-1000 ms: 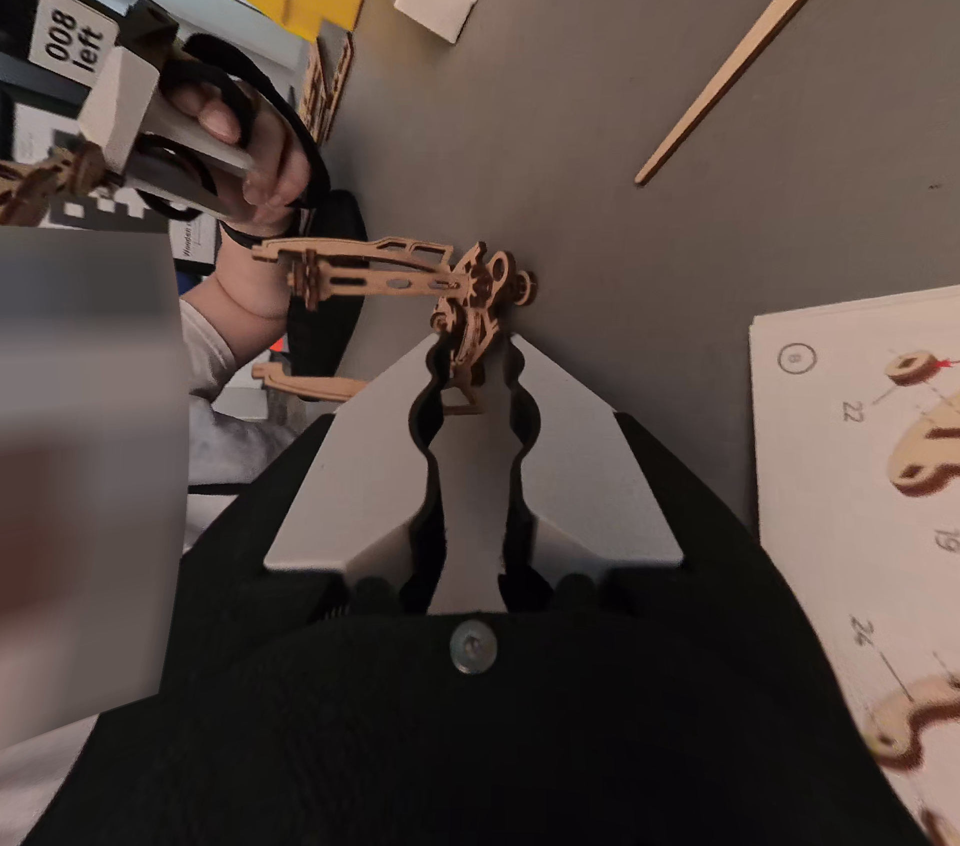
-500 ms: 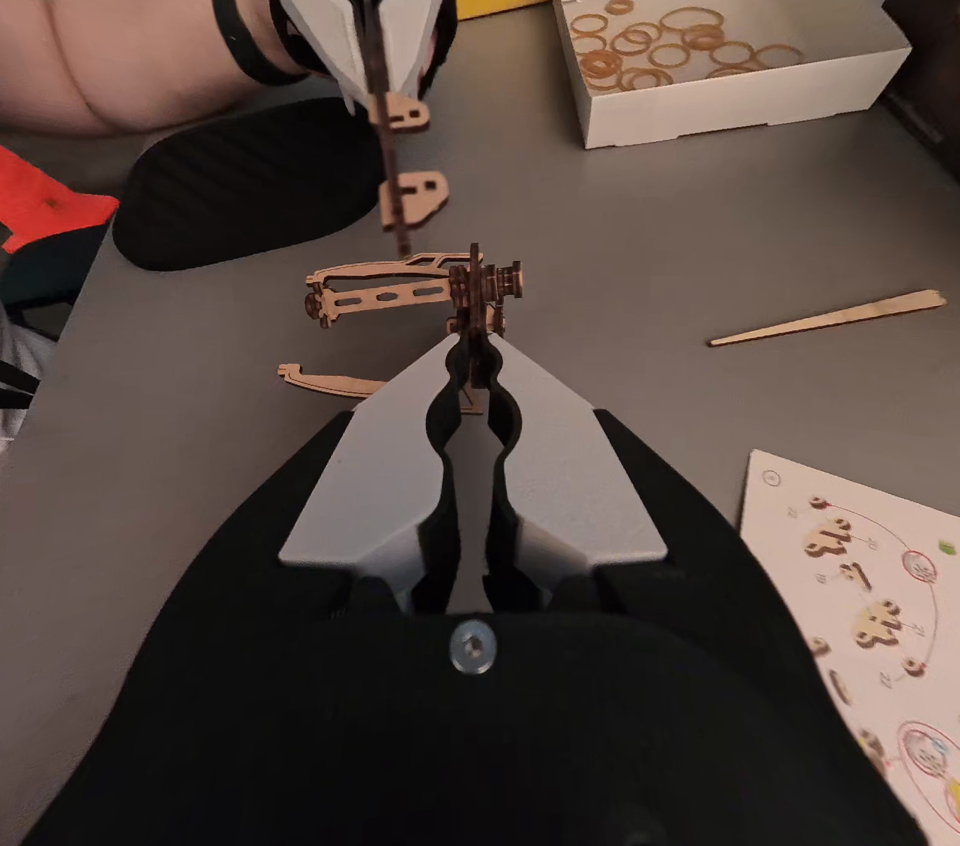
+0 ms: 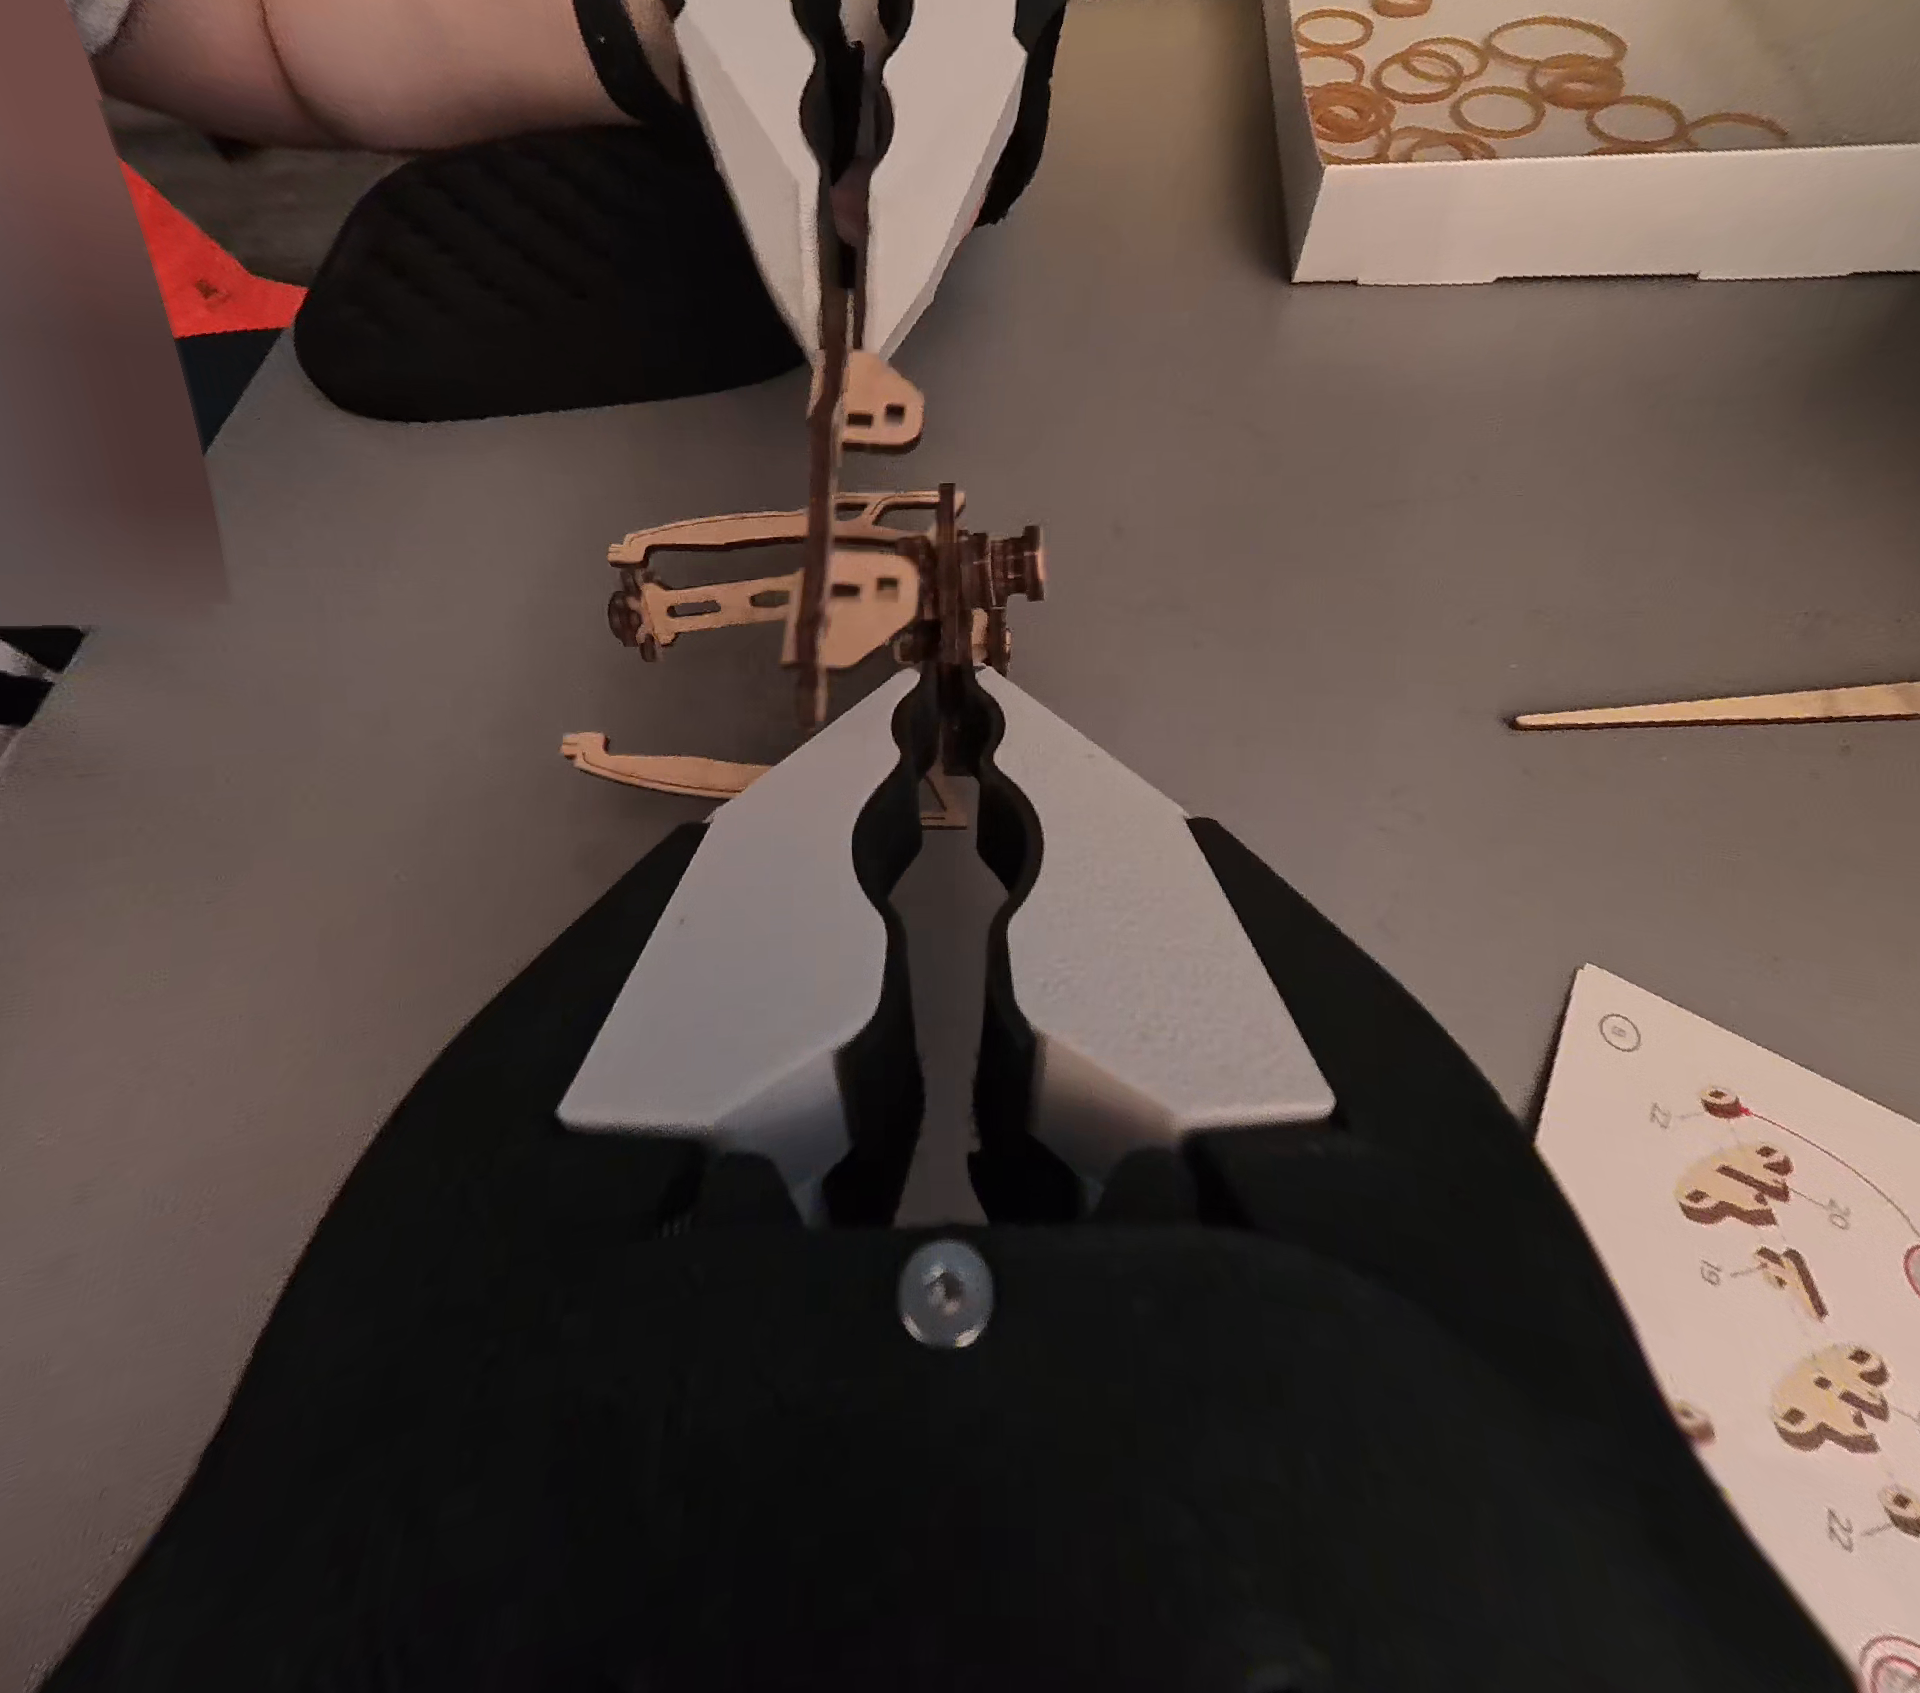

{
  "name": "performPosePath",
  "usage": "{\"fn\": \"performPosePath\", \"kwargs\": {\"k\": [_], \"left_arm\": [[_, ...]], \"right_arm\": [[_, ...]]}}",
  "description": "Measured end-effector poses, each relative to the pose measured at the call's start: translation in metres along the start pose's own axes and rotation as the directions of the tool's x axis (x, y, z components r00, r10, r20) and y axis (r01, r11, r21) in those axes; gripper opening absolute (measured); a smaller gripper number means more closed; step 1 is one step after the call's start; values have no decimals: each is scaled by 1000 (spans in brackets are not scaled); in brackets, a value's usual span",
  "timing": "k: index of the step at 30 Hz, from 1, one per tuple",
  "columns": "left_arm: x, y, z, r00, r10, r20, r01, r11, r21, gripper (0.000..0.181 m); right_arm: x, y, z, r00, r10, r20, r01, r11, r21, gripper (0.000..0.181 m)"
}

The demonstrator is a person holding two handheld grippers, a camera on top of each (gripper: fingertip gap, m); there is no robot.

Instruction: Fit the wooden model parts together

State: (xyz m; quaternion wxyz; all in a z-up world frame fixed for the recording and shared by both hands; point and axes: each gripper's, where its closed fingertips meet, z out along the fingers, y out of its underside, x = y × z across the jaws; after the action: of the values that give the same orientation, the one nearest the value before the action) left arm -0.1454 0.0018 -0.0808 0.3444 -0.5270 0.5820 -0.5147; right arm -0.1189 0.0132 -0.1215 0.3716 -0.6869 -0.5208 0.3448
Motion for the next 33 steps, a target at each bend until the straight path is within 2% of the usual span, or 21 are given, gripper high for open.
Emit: {"fn": "performPosePath", "kwargs": {"k": [4,8,11,15,23,28,31,33], "left_arm": [[-4,-3,-8,987,142,73,-144,989,25,0],[6,9,-2,968,246,57,-244,969,-44,0],[7,13,1,964,261,54,-257,964,-73,0],[8,9,0,965,257,57,-255,966,-45,0],[22,7,9,951,305,55,-300,950,-87,0],[29,10,17,941,331,69,-318,936,-151,0],[37,9,20,931,354,88,-333,924,-187,0],[35,16,21,908,397,129,-351,894,-279,0]], "right_arm": [[-1,2,-2,1000,13,28,-14,1000,21,1],[0,4,0,1000,7,24,-7,1000,9,2],[-2,10,2,999,-52,6,52,998,-32,6],[-8,11,1,995,-94,9,95,994,-62,12],[-9,14,-15,994,-105,21,107,991,-78,17],[-12,10,-23,996,-59,73,63,997,-48,17],[-20,7,-25,991,-86,103,91,995,-50,17],[-19,8,-31,989,-125,81,131,989,-65,17]]}}
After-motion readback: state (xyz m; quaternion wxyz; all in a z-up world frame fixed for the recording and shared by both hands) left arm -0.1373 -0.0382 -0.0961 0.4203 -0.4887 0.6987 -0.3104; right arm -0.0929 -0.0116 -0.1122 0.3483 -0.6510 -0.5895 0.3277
